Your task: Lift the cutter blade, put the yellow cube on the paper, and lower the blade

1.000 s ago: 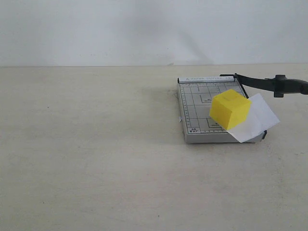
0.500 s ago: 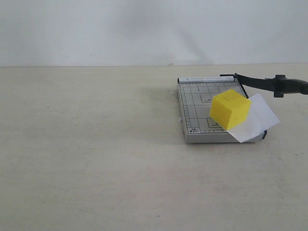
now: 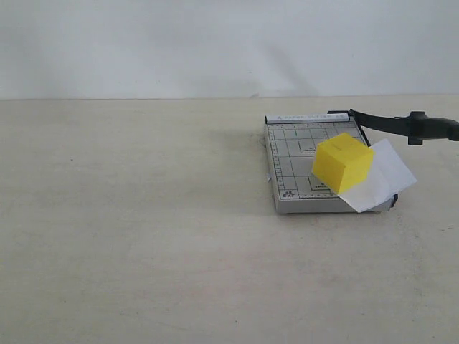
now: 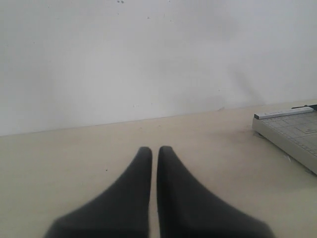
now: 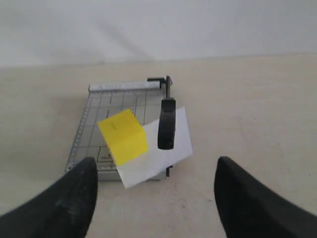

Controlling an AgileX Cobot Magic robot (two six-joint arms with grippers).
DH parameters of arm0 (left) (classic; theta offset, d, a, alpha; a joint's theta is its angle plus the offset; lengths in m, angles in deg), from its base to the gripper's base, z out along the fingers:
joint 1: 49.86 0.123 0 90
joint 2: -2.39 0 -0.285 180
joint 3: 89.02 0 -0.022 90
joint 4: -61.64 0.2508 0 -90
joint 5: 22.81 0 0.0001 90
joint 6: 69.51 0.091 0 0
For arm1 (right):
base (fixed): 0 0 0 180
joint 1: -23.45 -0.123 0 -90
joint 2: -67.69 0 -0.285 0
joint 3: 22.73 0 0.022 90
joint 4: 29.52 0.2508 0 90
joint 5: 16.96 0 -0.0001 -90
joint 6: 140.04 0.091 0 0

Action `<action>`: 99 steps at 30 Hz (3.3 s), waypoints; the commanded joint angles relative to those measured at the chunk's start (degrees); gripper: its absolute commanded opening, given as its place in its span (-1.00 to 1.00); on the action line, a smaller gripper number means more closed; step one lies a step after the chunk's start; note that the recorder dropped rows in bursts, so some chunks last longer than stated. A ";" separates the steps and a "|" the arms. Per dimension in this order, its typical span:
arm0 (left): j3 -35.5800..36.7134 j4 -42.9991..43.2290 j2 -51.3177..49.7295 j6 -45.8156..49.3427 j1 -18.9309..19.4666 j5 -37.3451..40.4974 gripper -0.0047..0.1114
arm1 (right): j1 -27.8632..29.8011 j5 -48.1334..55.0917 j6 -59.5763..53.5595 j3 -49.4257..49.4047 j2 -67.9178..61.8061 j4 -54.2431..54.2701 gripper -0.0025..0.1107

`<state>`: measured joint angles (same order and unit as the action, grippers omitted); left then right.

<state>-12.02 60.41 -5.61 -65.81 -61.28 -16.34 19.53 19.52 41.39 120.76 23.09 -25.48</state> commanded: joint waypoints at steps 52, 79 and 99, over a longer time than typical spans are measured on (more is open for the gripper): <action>0.22 -0.47 0.20 0.15 0.04 0.03 -0.84 | -0.07 20.27 -16.28 30.67 -51.82 -0.76 -0.18; 0.22 -0.47 0.20 0.15 0.04 0.03 -0.84 | -0.07 5.64 -15.44 7.14 -51.82 0.83 -0.43; 0.22 -0.47 0.20 0.15 0.04 0.03 -0.84 | -0.07 2.59 -18.99 -0.63 -51.71 3.82 -0.10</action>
<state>-12.02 60.41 -5.61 -65.81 -61.28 -16.34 19.47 20.56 23.91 119.77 -28.89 -23.22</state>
